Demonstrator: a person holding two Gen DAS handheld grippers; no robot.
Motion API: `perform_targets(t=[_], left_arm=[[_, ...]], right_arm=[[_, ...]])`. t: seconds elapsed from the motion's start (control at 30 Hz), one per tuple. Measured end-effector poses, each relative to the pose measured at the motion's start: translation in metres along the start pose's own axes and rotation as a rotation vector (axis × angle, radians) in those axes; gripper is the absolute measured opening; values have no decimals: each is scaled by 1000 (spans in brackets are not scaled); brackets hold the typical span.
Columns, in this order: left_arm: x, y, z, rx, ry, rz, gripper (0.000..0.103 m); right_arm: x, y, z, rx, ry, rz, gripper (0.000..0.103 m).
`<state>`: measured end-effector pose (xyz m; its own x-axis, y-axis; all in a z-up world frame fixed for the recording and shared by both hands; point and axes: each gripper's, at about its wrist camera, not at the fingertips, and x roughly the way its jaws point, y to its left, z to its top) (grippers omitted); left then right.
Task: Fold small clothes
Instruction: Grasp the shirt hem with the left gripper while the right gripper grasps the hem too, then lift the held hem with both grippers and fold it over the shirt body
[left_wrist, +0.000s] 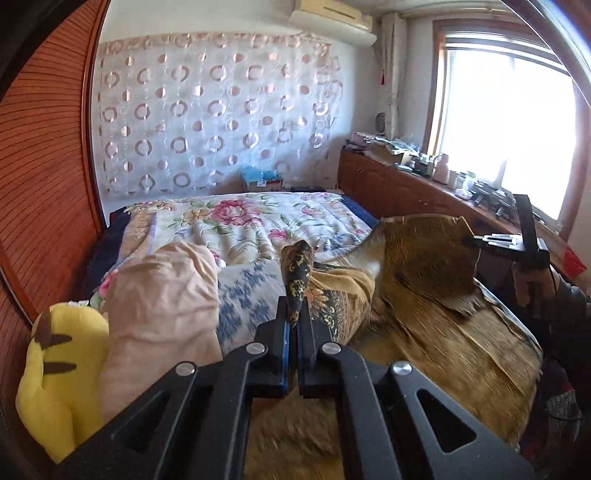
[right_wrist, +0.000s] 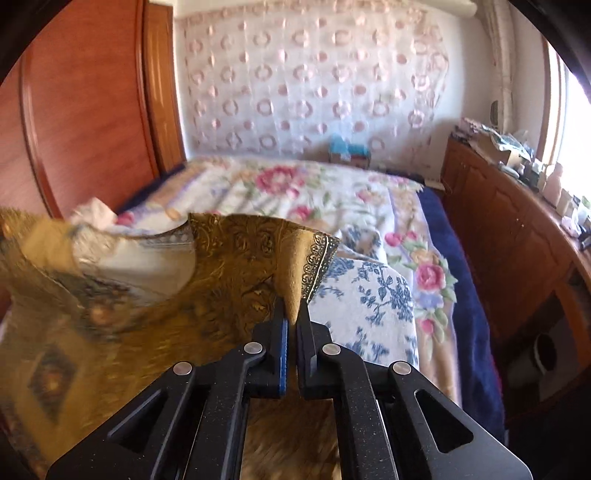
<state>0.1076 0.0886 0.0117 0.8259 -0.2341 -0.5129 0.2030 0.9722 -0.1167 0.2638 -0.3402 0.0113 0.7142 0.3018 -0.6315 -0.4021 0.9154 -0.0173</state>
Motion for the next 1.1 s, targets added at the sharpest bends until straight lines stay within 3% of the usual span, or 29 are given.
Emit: perform_targets(t=[0.27, 0.53, 0.9, 1.1], left_arm=[[-64, -16, -50, -30, 0, -6, 0], [-92, -29, -77, -25, 5, -11, 0], [-127, -19, -115, -83, -16, -8, 0], [-108, -12, -134, -74, 104, 13, 1]], right_arm=[[-86, 24, -51, 11, -28, 47, 0], [-147, 55, -85, -87, -5, 28, 0], [-172, 57, -143, -76, 82, 15, 0], [-164, 48, -162, -33, 143, 10, 0]])
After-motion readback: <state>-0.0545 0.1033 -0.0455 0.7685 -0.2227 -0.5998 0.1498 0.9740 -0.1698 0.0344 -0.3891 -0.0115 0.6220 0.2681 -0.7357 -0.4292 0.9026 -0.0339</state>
